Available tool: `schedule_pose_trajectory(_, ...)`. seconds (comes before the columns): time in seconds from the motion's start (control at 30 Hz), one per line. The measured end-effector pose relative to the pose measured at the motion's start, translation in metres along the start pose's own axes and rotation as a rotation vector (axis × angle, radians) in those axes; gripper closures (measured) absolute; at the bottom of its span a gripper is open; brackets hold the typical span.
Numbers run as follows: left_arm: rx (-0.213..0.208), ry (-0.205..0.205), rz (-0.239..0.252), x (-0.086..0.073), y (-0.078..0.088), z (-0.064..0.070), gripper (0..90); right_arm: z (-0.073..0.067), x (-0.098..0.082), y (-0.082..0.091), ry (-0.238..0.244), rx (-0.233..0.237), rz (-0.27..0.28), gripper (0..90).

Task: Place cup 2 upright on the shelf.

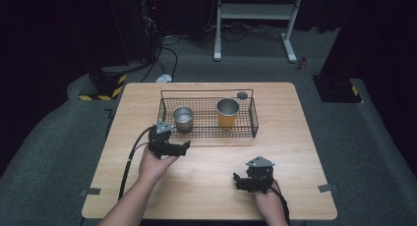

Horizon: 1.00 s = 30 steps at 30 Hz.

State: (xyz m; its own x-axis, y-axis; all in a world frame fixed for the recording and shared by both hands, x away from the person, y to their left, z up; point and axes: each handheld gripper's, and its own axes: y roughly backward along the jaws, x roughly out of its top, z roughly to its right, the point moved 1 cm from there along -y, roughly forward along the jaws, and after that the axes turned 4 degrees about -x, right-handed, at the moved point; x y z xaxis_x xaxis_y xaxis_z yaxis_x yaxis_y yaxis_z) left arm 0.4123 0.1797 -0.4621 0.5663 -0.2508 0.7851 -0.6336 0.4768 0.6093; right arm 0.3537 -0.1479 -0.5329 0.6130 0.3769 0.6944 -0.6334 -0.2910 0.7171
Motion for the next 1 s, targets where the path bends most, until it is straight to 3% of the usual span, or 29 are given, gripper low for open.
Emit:
schedule_pose_trajectory(0.37, -0.024, -0.003, -0.042, -0.042, 0.010, -0.007, 1.9, 0.000, 0.000, 0.000, -0.003, 0.000, 0.001, 8.8)
schedule_pose_trajectory(0.4, -0.023, -0.010, -0.061, -0.054, 0.009, -0.010, 1.9, 0.000, 0.000, 0.000, -0.003, 0.000, 0.001, 8.8)
schedule_pose_trajectory(0.63, -0.011, -0.026, -0.119, -0.085, 0.017, -0.024, 1.9, 0.000, 0.000, 0.000, -0.003, 0.000, 0.000, 8.8)
schedule_pose_trajectory(0.73, 0.007, -0.063, -0.166, -0.104, 0.023, -0.031, 1.8, 0.000, 0.000, 0.000, 0.000, 0.000, 0.002, 8.8)
schedule_pose_trajectory(0.77, 0.014, -0.074, -0.163, -0.107, 0.024, -0.031, 0.6, 0.000, 0.000, 0.000, 0.000, 0.000, 0.001, 8.8)
schedule_pose_trajectory(1.0, 0.054, -0.045, -0.114, -0.114, 0.028, -0.029, 1.9, 0.000, 0.000, 0.000, 0.000, -0.001, 0.002, 8.9)
